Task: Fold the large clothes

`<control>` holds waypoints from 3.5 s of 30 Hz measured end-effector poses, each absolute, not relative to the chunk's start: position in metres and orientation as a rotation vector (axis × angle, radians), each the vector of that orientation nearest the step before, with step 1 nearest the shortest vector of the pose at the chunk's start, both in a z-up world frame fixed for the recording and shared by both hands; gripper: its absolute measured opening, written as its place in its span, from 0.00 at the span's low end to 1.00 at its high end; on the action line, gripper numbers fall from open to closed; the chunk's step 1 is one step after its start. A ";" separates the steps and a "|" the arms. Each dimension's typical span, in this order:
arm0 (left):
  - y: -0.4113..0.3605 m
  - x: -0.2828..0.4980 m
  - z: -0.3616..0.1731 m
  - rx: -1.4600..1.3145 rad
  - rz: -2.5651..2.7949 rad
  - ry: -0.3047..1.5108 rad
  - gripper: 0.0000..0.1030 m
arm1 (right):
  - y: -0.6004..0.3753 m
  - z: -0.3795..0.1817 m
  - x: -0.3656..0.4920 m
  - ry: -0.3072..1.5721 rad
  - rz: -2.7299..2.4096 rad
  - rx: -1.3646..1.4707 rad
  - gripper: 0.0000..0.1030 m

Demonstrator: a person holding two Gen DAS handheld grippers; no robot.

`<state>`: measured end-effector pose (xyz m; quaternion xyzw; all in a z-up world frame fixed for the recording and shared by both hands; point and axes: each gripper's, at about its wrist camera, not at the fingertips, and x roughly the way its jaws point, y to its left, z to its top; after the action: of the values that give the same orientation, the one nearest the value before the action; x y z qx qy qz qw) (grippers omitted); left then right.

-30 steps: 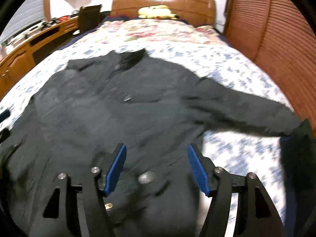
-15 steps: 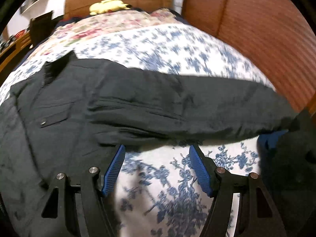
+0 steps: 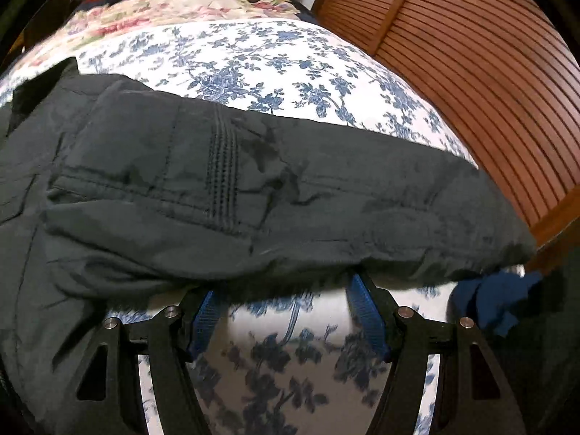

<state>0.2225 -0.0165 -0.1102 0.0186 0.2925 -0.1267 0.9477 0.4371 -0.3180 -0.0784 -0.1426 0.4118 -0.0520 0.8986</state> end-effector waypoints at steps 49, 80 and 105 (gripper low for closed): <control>-0.020 0.225 -0.112 0.057 -0.269 0.611 0.76 | -0.283 -0.016 0.476 0.761 -0.060 0.044 0.04; -0.020 0.222 -0.109 0.062 -0.260 0.595 0.76 | -0.156 0.031 0.322 0.568 0.311 -0.237 0.61; -0.021 0.224 -0.112 0.073 -0.263 0.609 0.76 | -0.209 -0.059 0.453 0.833 0.039 -0.074 0.67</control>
<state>0.2244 -0.0214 -0.1125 0.0357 0.2989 -0.1289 0.9449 0.4534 -0.2091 -0.0591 -0.0358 0.4042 0.0188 0.9138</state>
